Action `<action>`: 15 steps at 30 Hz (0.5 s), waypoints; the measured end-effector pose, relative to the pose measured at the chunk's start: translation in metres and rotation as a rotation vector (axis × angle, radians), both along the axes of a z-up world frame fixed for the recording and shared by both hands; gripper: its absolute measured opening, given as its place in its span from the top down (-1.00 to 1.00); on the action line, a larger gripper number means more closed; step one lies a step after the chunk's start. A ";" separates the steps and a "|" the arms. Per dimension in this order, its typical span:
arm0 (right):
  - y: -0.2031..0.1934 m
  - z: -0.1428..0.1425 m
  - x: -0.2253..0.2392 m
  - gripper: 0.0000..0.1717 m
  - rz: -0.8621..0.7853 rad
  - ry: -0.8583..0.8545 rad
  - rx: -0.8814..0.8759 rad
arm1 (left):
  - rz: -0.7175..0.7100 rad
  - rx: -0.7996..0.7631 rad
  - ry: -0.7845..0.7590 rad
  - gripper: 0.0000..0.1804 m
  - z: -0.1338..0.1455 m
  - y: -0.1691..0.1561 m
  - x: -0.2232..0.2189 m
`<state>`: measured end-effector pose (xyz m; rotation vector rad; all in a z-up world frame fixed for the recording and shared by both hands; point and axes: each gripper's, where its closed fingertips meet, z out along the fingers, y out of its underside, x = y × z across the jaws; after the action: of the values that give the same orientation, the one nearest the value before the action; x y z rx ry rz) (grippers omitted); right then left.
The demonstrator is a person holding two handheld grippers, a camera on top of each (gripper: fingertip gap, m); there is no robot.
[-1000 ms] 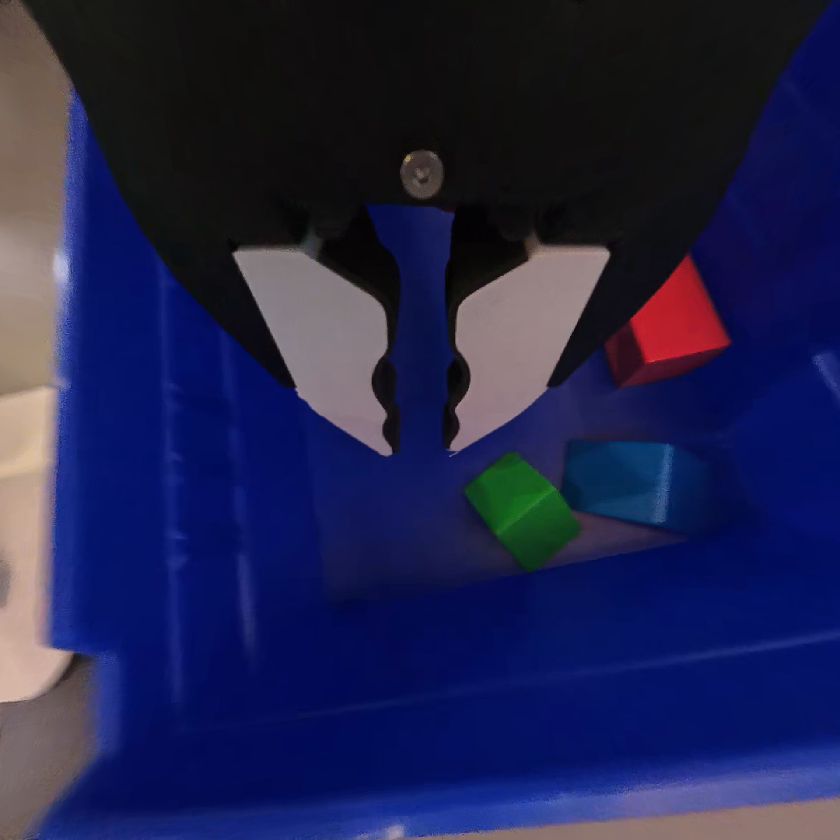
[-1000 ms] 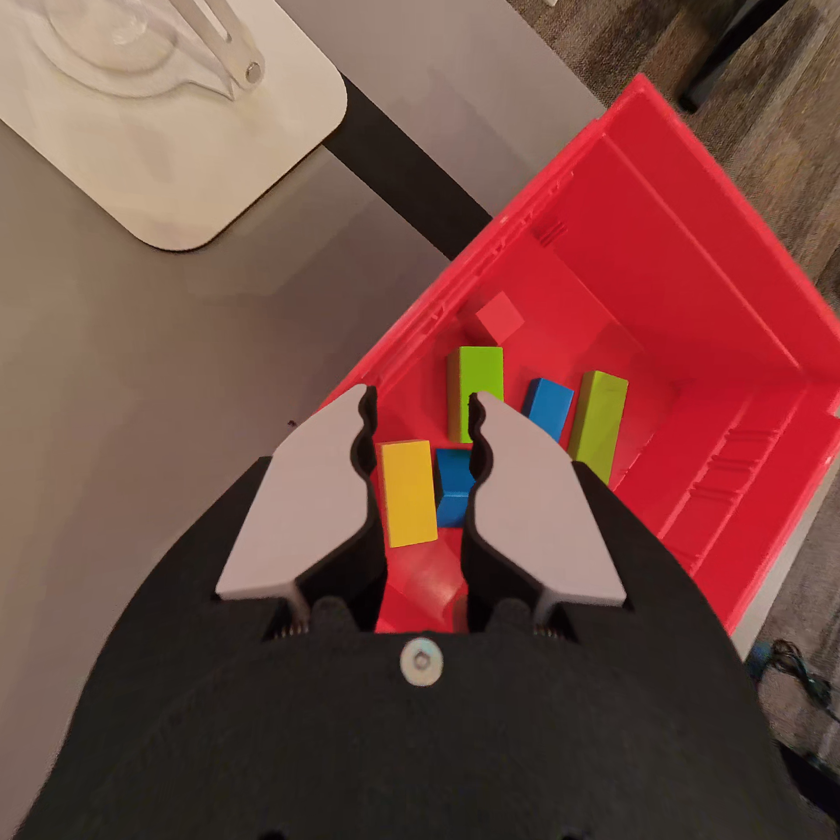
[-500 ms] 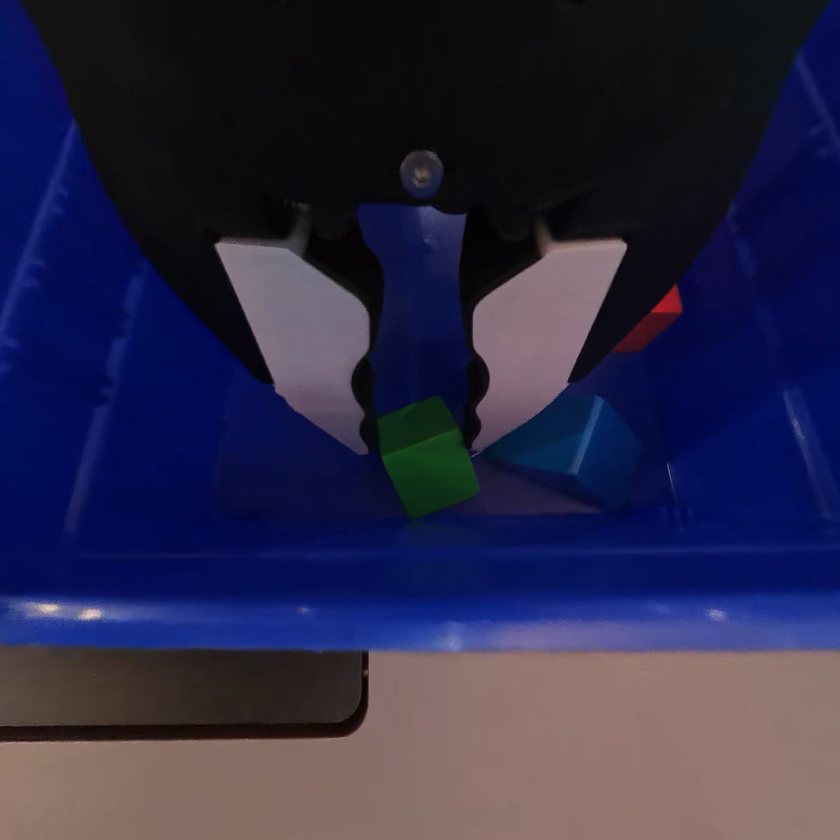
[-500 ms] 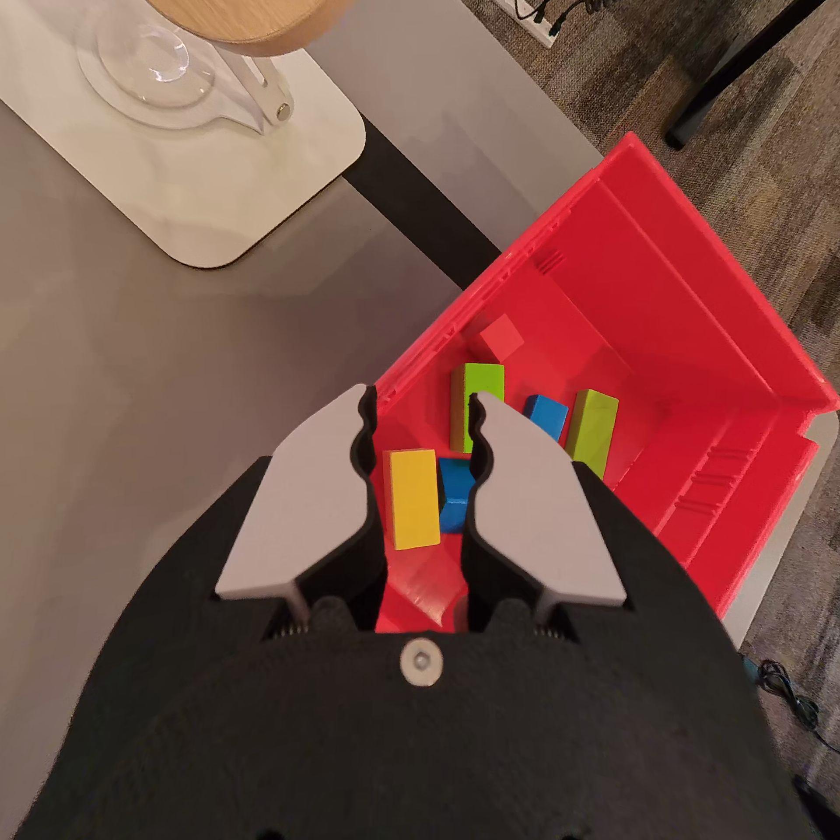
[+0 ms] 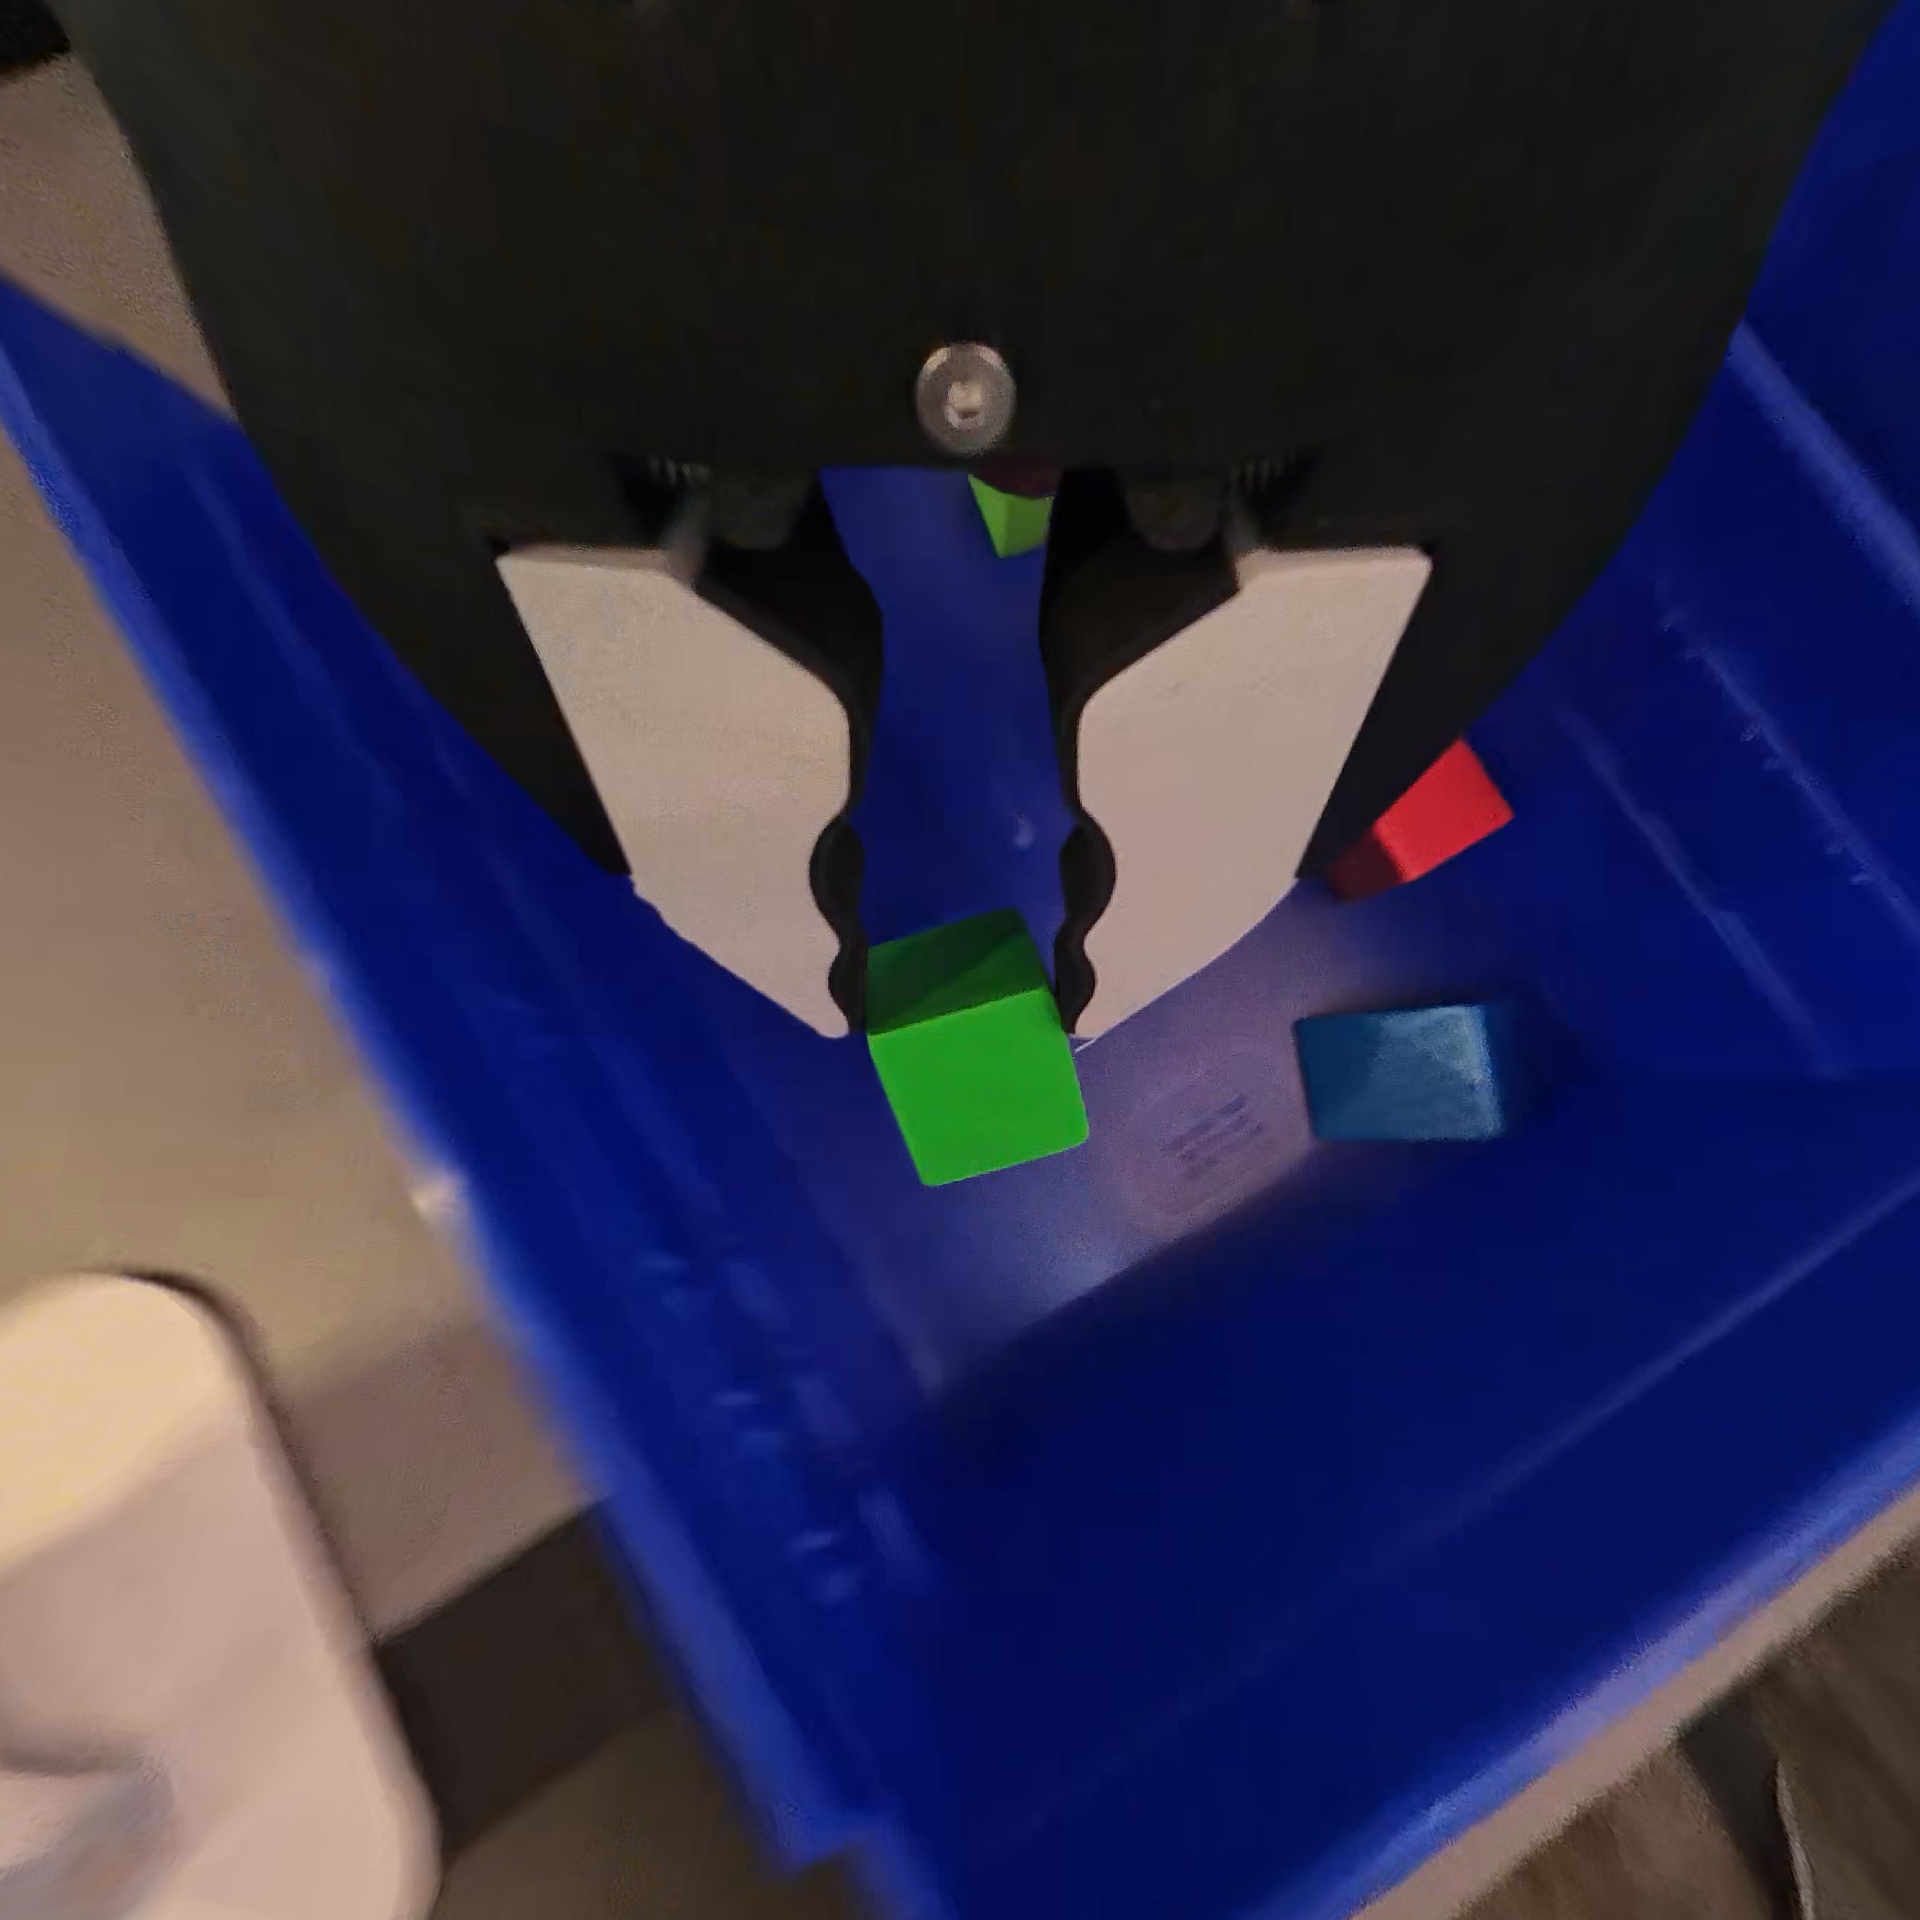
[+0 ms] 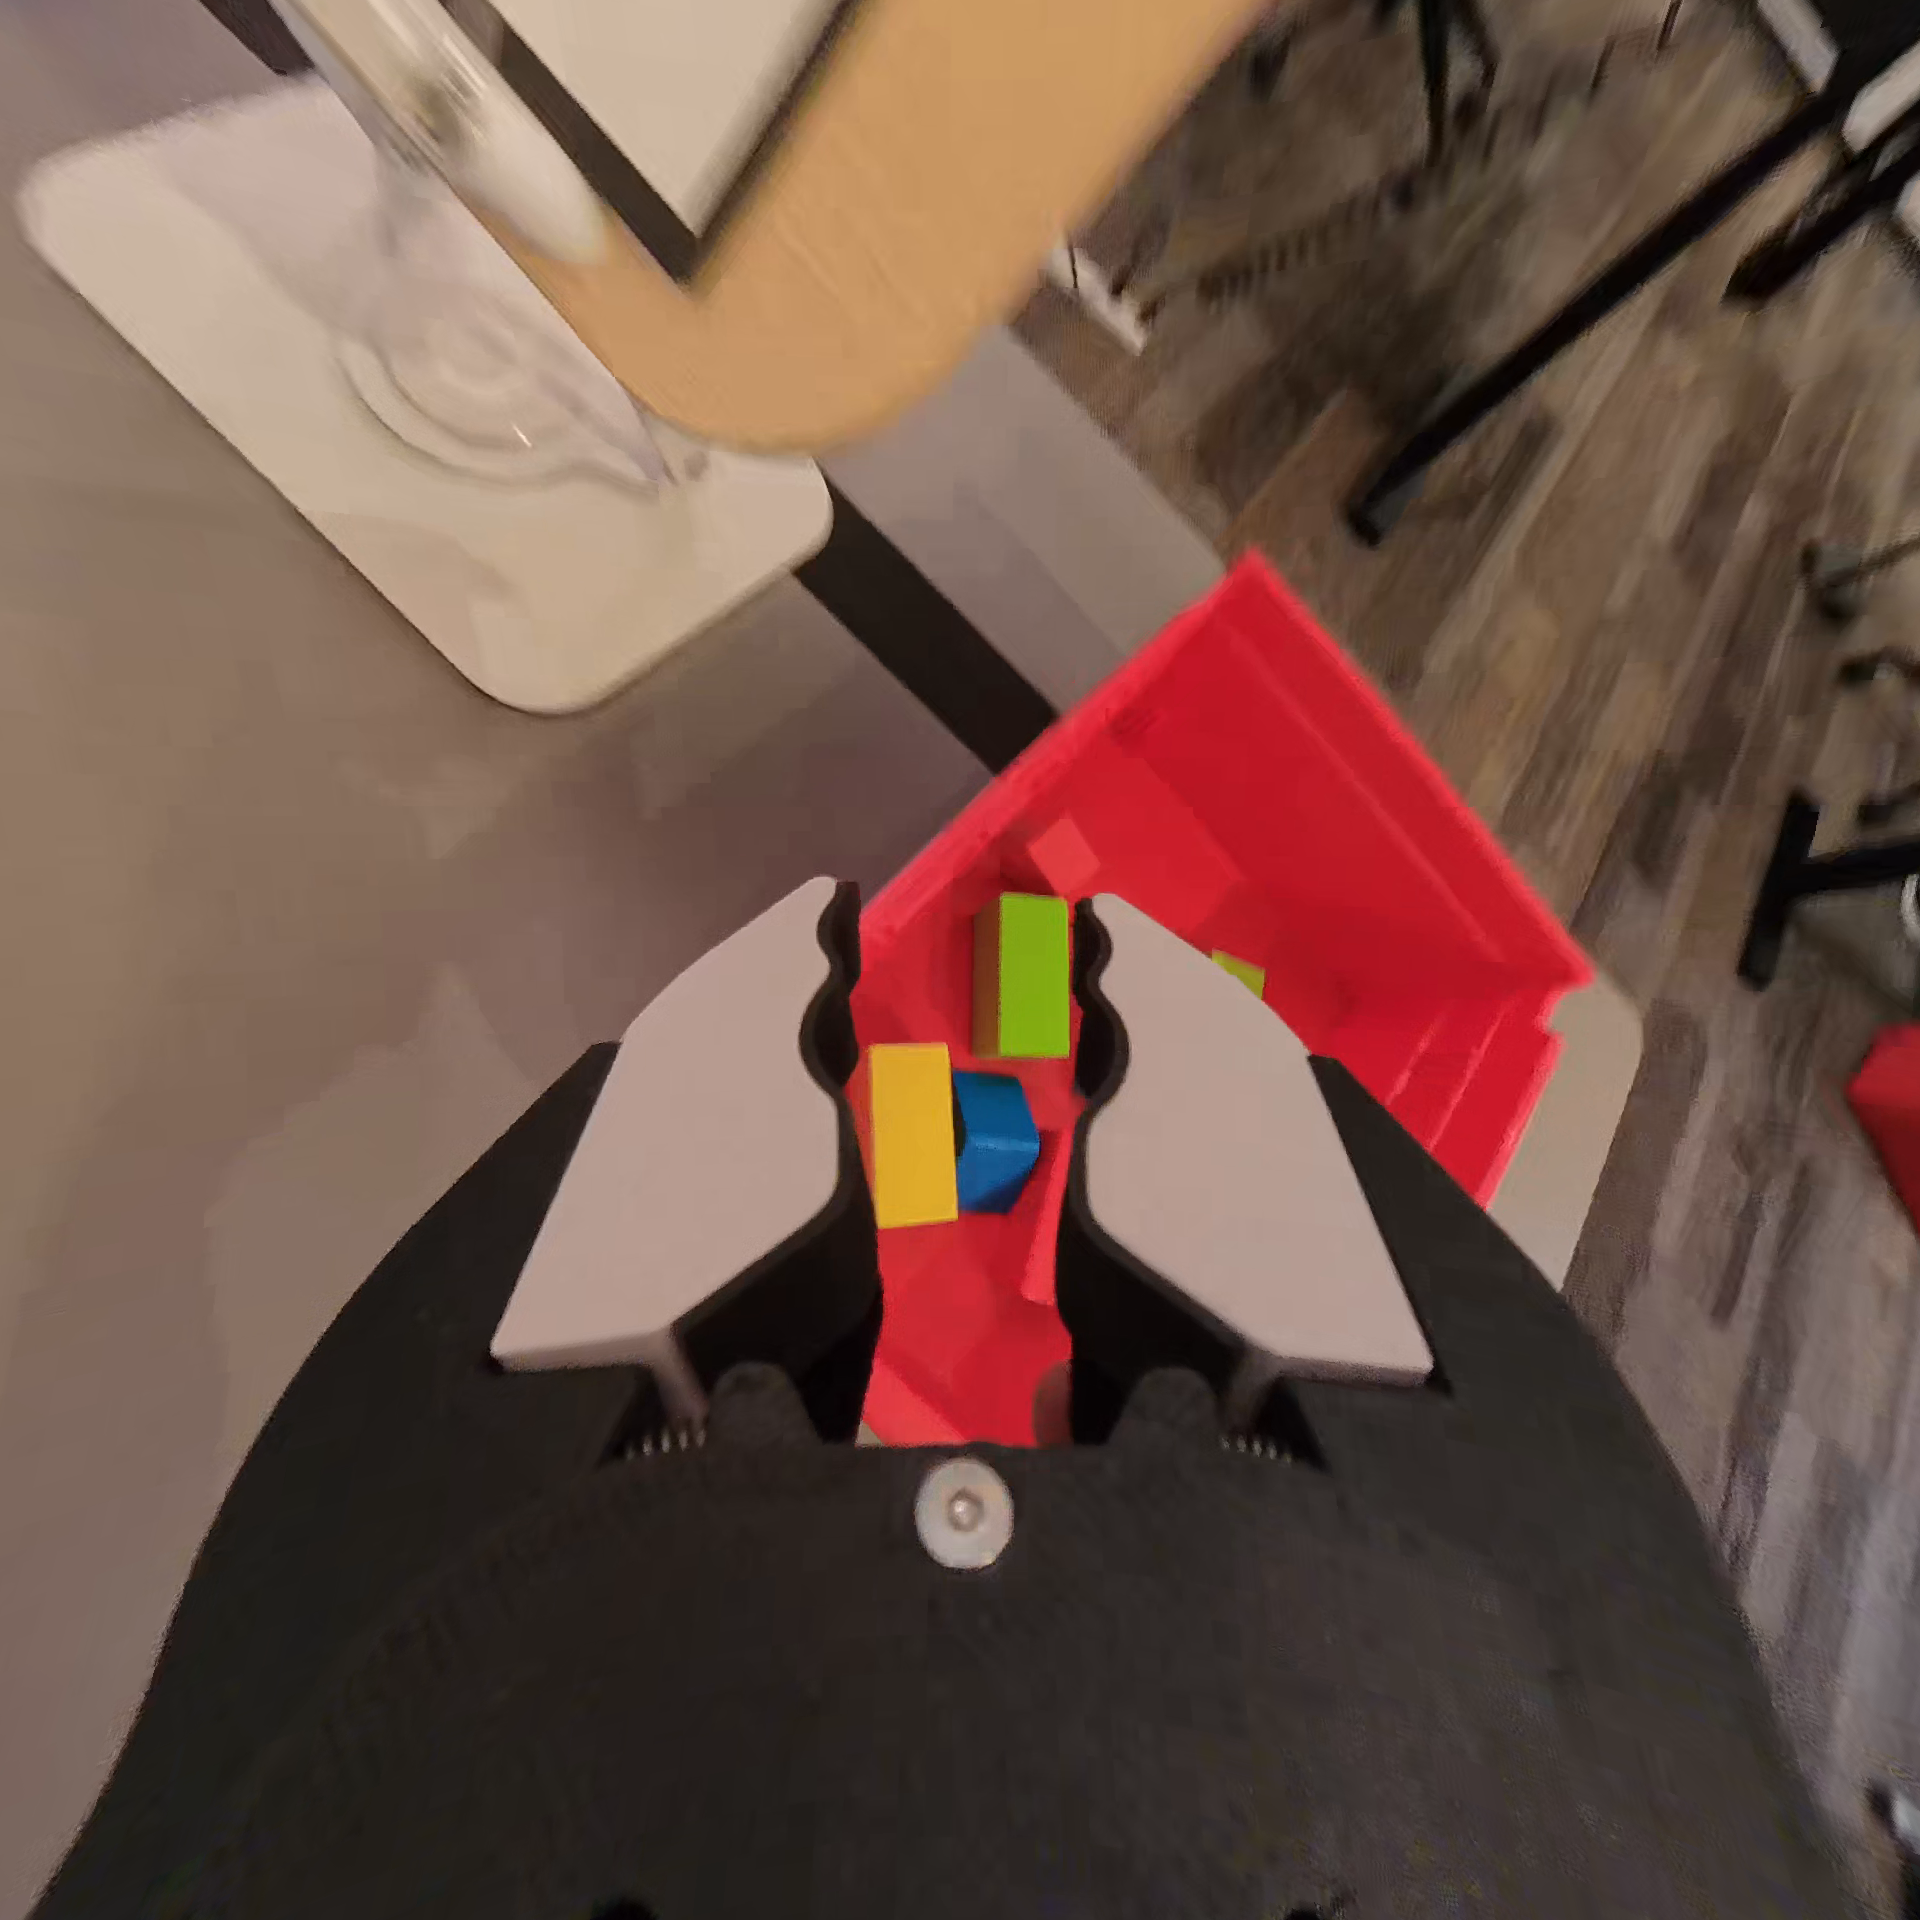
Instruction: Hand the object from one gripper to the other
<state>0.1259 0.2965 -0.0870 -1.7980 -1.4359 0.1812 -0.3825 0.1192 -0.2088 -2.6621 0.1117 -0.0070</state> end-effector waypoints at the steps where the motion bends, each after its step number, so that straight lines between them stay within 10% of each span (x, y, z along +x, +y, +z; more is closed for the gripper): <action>1: -0.015 0.013 -0.009 0.57 0.063 0.036 0.019 | -0.074 0.056 -0.008 0.61 0.017 -0.005 0.016; 15: -0.271 0.067 -0.184 0.44 1.105 0.265 0.085 | -0.884 0.282 0.326 0.61 0.172 -0.102 0.278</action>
<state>-0.0579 0.0258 -0.0195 -0.6997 -2.0304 0.8551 -0.1050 0.0176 -0.0370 -2.1083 1.2676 0.1436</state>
